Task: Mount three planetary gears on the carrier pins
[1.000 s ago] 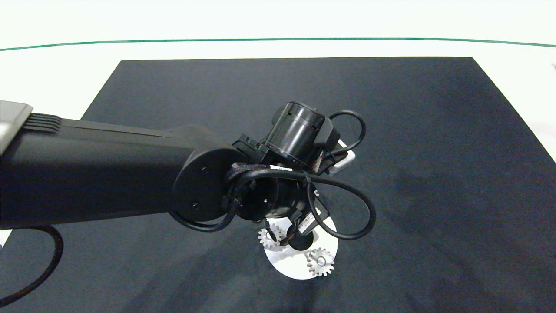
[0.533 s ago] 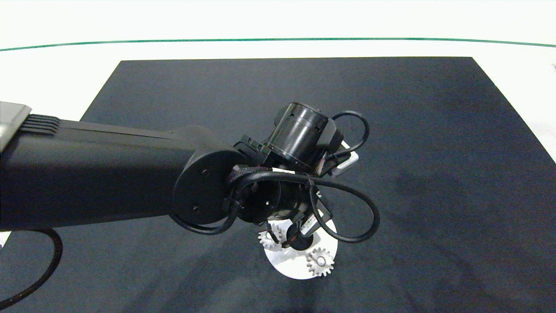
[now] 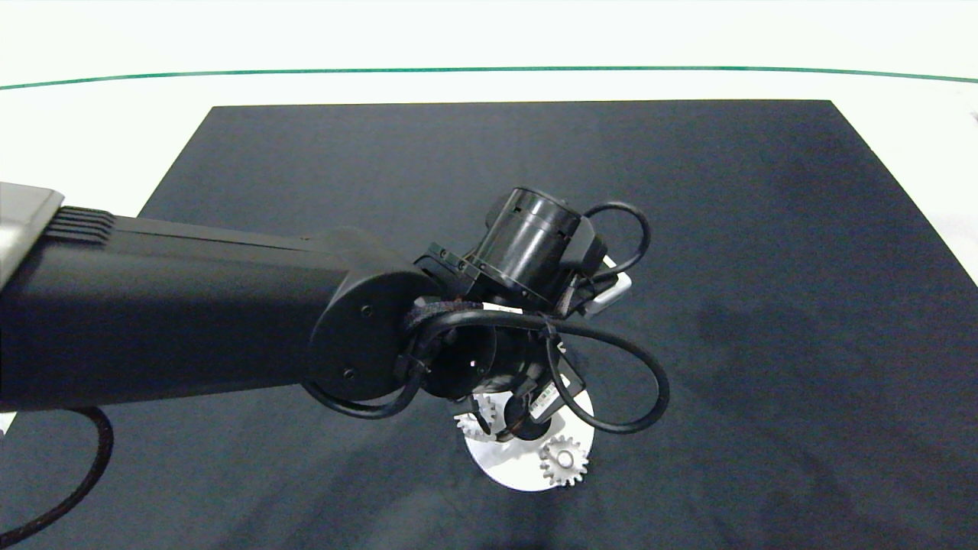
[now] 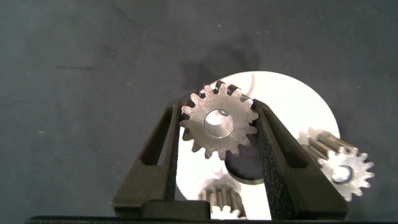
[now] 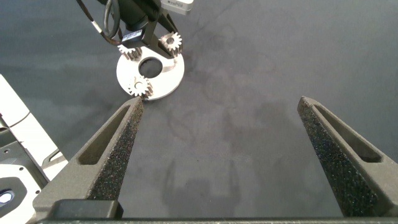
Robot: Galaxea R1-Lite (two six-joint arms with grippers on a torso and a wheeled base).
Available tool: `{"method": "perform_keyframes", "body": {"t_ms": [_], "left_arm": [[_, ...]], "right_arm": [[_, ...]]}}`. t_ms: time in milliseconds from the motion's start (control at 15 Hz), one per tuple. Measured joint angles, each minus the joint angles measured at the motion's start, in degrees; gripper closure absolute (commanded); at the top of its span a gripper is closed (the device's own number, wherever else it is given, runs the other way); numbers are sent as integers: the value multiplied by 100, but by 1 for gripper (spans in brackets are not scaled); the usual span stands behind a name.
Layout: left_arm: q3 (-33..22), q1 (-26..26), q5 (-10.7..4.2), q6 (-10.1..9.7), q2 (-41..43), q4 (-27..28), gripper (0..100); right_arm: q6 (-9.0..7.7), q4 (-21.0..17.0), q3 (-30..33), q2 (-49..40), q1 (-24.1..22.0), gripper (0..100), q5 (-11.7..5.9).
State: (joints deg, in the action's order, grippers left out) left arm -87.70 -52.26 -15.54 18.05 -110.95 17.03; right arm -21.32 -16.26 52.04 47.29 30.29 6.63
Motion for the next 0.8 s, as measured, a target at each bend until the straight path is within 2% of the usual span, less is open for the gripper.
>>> {"method": "perform_keyframes", "body": {"t_ms": [800], "left_arm": [[-33, -5, 0, 33, -156, -28, 81]], "right_arm": [[0, 0, 10, -13, 0, 0, -2]]}}
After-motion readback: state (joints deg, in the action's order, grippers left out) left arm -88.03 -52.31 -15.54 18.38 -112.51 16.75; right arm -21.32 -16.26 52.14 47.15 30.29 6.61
